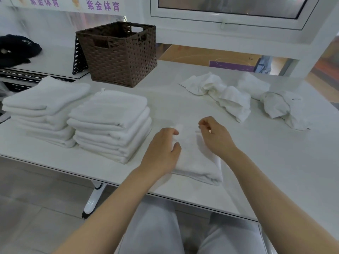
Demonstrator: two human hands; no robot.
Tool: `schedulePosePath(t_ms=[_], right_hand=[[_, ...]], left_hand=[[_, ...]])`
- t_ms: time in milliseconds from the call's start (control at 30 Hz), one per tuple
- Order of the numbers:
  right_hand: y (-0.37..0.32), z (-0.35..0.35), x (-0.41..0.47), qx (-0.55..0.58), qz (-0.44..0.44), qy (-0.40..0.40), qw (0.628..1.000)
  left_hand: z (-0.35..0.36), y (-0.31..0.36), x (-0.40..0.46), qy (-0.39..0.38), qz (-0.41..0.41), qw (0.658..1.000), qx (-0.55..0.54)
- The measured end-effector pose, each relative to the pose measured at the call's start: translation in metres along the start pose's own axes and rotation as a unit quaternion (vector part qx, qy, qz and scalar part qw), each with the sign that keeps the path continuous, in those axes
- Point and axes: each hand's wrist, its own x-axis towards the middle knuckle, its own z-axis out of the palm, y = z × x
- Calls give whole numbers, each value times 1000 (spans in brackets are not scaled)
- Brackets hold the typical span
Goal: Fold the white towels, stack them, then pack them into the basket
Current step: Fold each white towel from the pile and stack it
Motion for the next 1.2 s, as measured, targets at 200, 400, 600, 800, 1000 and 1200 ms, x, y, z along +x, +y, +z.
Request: schedulePosePath(t_ms=[200,400,600,800,1000,1200], right_hand=[[20,-5,-22,-136,3,-85,987],[38,21,-36,-192,13,-132,972],[43,31,-42,-201,24,-91,975],[45,29,-51,-125,17,-53,991],[54,22,-80,-110,63,-4,992],[55,16,-90,-130,60,-35,989]], left_hand=[[36,18,40,-134,55,976,165],[51,-12,45,-180,91,963,177],[49,-21,43,-198,89,956,200],[45,-20,37,-161,85,971,154],[24,-27,7,-88,-38,993,66],[2,-27,-20,-84,-100,987,96]])
